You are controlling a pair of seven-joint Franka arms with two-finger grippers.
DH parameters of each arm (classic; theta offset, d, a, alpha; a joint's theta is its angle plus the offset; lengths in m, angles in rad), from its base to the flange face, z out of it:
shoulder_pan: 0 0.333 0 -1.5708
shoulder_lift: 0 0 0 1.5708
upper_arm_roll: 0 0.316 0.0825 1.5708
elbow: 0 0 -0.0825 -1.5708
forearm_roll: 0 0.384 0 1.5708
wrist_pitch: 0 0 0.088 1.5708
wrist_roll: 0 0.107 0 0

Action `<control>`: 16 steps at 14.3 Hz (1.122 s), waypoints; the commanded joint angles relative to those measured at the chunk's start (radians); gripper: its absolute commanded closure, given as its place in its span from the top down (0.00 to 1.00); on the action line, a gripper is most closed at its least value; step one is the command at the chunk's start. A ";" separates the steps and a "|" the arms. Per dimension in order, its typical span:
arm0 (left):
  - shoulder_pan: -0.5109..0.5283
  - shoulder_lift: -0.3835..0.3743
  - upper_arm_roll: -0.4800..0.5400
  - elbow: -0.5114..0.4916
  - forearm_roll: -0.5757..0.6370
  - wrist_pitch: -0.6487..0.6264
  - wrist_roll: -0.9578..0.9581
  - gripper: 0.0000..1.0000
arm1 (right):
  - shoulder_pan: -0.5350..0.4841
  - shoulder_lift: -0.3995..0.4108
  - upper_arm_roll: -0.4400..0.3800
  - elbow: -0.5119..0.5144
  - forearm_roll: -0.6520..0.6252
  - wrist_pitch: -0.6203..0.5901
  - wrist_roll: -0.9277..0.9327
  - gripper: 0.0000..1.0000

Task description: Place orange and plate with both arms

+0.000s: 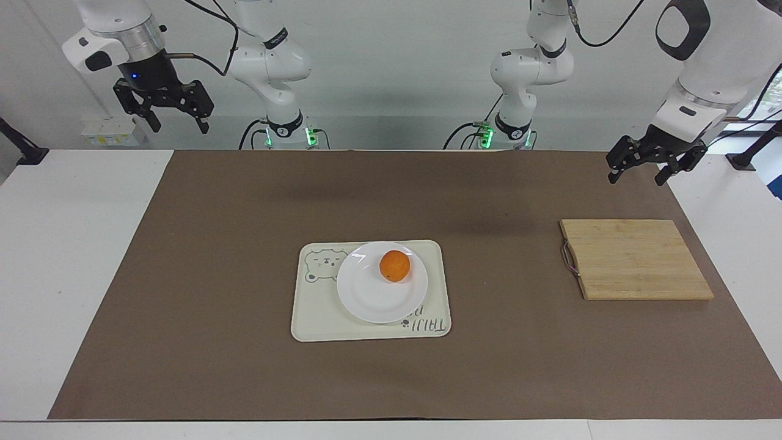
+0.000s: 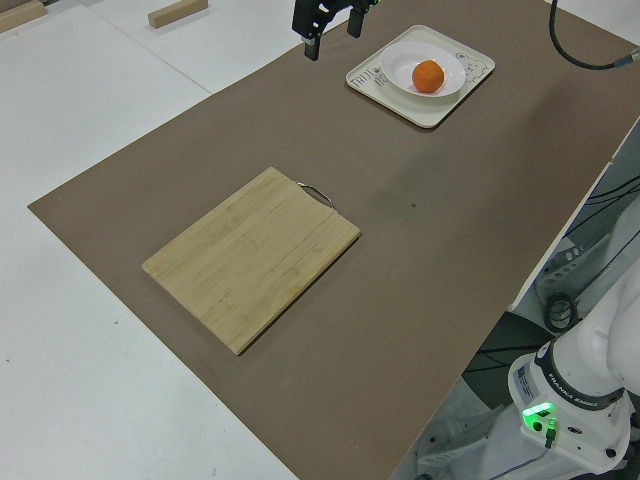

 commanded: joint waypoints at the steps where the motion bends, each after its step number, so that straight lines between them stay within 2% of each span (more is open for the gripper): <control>1: 0.006 -0.017 -0.004 -0.013 0.015 -0.009 0.013 1.00 | -0.003 0.057 0.002 0.071 -0.004 -0.001 -0.014 1.00; 16: 0.006 -0.016 -0.004 -0.013 0.015 -0.009 0.013 1.00 | 0.003 0.017 0.031 0.023 0.003 0.000 -0.030 1.00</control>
